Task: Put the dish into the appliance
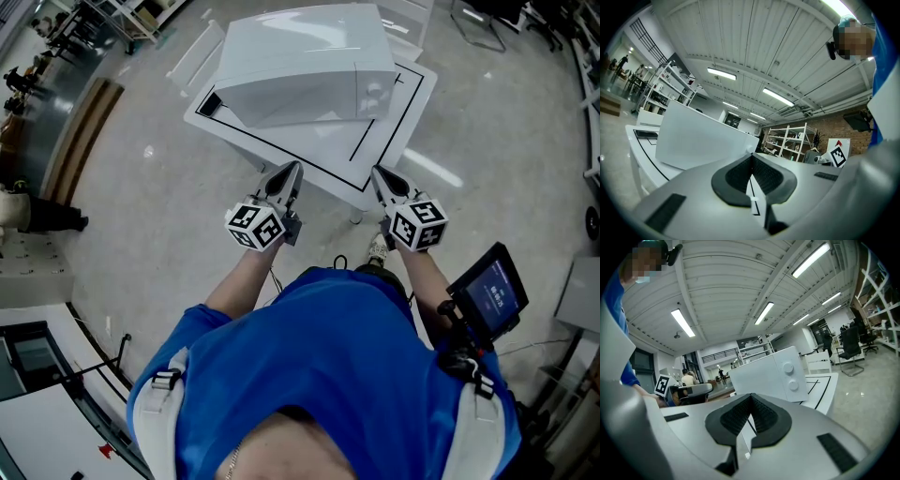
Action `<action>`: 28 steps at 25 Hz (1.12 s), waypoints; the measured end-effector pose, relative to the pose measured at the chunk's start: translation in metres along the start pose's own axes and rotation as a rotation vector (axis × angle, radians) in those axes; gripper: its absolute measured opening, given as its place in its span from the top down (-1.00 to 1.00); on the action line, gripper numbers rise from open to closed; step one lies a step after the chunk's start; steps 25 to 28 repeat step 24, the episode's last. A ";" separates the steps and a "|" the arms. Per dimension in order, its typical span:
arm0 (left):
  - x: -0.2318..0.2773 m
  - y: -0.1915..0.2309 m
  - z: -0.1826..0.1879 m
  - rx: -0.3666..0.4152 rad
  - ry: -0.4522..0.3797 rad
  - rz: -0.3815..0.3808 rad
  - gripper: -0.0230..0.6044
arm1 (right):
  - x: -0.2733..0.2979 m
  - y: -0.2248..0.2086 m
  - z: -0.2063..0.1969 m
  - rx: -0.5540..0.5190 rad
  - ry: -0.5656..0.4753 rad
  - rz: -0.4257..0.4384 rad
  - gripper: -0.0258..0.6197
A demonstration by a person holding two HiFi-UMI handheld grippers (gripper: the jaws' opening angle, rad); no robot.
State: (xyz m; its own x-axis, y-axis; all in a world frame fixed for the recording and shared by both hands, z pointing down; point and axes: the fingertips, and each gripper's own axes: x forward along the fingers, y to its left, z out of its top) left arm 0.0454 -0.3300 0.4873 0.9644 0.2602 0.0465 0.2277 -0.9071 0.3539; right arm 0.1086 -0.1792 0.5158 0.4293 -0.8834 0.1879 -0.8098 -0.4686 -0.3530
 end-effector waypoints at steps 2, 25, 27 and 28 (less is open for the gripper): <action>0.009 0.003 -0.001 0.000 0.001 0.001 0.90 | 0.005 -0.007 0.001 -0.002 0.000 0.003 0.92; 0.014 -0.001 -0.005 -0.020 0.014 -0.006 0.90 | 0.005 -0.014 -0.003 0.009 0.012 -0.017 0.92; 0.014 -0.001 -0.005 -0.020 0.014 -0.006 0.90 | 0.005 -0.014 -0.003 0.009 0.012 -0.017 0.92; 0.014 -0.001 -0.005 -0.020 0.014 -0.006 0.90 | 0.005 -0.014 -0.003 0.009 0.012 -0.017 0.92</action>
